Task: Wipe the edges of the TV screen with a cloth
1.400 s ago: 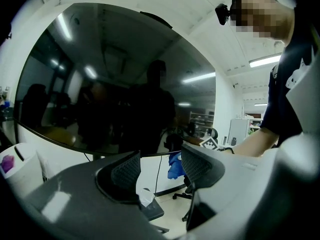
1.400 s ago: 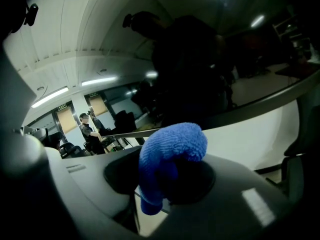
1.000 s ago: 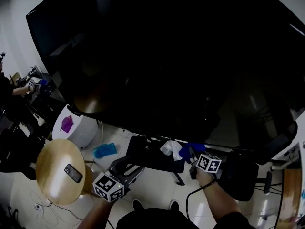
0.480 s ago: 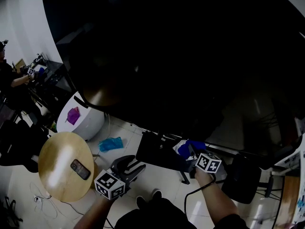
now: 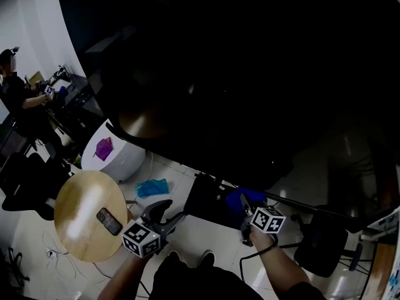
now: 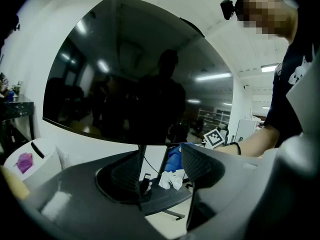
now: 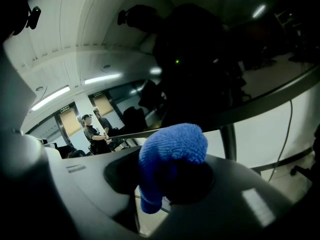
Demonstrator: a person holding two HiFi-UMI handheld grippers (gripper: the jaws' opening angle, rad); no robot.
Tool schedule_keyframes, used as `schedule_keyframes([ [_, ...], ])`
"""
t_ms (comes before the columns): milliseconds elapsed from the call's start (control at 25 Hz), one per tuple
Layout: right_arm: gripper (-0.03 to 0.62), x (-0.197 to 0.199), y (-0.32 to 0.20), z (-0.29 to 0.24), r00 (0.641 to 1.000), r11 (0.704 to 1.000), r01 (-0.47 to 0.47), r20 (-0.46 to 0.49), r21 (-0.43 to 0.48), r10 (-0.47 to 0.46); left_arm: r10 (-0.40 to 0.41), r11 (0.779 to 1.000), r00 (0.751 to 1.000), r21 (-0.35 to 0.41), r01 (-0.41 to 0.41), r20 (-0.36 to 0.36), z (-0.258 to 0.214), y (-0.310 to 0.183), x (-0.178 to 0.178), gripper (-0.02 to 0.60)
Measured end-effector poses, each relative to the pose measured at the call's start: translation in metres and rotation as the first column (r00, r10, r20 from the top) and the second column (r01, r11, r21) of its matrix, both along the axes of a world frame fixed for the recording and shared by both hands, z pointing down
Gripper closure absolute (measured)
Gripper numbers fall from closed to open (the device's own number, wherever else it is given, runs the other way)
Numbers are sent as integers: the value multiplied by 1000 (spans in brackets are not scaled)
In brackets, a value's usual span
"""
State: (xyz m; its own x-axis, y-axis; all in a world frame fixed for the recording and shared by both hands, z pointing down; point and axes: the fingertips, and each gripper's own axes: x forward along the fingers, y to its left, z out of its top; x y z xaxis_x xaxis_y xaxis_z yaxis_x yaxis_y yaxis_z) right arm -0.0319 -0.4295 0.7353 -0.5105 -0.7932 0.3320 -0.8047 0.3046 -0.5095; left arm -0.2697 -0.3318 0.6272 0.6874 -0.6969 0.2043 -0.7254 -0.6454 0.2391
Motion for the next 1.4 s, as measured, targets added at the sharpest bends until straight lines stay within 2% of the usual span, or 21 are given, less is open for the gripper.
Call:
schedule_keyframes([
  [200, 454, -34, -3, 1, 999, 999, 33, -11, -9, -33, 6, 1000, 1000, 2, -6, -7, 3, -11, -20, 347],
  [400, 454, -73, -13, -1, 999, 999, 43, -33, 7, -42, 55, 998, 998, 4, -55, -10, 5, -26, -43, 348],
  [720, 454, -146, -39, 0, 996, 999, 27, -83, -27, -29, 110, 994, 994, -20, -111, -18, 15, -63, -108, 348],
  [1040, 454, -237, -66, 2, 993, 997, 60, -96, -43, -64, 99, 994, 994, -39, -101, -37, 23, -94, -186, 348],
  [1400, 454, -342, -97, -3, 987, 992, 126, -98, -25, -128, 52, 996, 999, -66, -53, -14, 38, -111, -268, 348],
])
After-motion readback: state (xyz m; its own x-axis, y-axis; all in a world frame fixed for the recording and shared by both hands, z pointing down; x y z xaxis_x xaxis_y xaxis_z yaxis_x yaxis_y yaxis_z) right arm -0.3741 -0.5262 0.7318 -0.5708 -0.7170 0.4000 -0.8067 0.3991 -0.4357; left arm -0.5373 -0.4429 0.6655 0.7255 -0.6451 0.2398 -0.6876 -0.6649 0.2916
